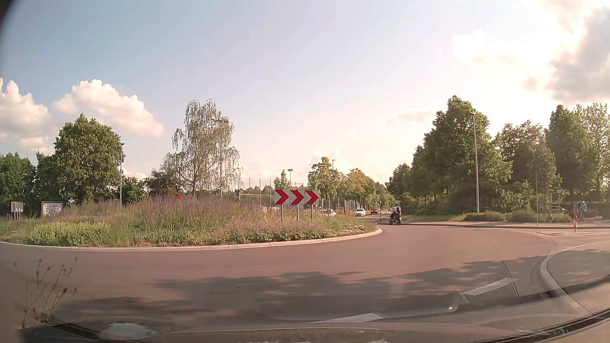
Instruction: Follow the waypoints while adhering to traffic rules and regulations
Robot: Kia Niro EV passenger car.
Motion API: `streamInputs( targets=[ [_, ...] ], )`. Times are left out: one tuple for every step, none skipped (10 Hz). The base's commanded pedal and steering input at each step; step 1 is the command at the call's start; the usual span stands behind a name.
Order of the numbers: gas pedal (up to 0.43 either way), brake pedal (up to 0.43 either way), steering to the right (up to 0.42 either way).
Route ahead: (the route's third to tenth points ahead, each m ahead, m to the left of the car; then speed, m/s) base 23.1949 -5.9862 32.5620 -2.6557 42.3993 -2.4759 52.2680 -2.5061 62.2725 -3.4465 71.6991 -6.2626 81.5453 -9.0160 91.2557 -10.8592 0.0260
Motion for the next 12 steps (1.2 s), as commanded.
streamInputs(
  targets=[
    [0.000, 0.299, 0.044],
    [0.000, 0.268, 0.044],
    [0.000, 0.220, 0.044],
    [0.000, 0.012, 0.044],
    [0.000, 0.012, 0.044],
    [0.000, 0.012, 0.044],
    [0.000, 0.012, 0.044],
    [0.197, 0.012, 0.044],
    [0.287, 0.012, 0.045],
    [0.339, 0.012, 0.046],
    [0.409, 0.012, 0.049],
    [0.421, 0.012, 0.053]
  ],
)
